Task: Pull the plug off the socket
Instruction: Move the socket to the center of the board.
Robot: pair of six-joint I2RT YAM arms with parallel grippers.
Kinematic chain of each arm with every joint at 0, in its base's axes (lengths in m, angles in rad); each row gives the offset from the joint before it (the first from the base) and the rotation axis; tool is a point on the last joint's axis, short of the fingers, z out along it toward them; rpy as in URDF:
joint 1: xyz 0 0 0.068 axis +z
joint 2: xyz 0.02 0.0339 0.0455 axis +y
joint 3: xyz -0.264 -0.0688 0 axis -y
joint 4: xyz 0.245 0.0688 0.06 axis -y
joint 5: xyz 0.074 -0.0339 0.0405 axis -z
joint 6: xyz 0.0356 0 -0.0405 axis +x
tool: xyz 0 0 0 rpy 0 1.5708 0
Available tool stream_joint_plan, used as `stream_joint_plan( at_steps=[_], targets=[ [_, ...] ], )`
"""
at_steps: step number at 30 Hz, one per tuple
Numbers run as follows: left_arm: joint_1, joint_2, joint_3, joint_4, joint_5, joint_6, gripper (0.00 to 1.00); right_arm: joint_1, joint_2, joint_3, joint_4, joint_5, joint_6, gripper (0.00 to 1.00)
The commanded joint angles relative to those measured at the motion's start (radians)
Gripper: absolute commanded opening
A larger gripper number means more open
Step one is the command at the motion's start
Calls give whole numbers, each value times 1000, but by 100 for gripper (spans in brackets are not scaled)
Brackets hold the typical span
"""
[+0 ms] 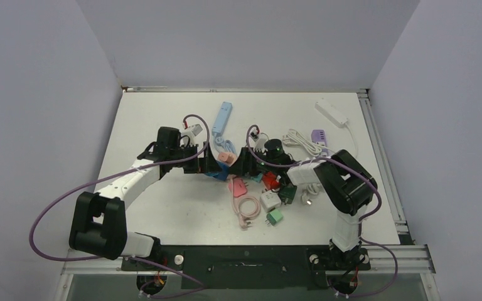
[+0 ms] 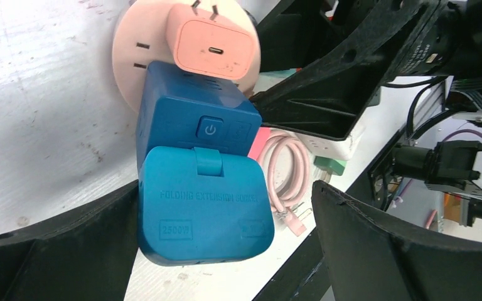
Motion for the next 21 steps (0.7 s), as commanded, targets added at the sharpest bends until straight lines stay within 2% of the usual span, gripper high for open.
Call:
stream_joint_plan(
  at_steps=[1,7,12,15,18,21],
  targets=[
    [-8,-25,4,122,111,-48,96,-7,-90,-18,-53,89,-78,66],
    [-10,-25,-14,176,160,-96,96,-7,-232,-61,-140,182,-128,86],
    [-10,-27,-21,203,172,-118,96,-7,-347,-93,-181,235,-210,93],
    [-8,-31,-26,231,183,-138,96,7,-401,-101,-187,225,-314,96],
    [-5,-50,-26,239,180,-142,96,88,-465,-92,-213,279,-456,98],
    [3,-72,-37,267,178,-158,96,211,-508,-96,-202,416,-584,98]
  ],
)
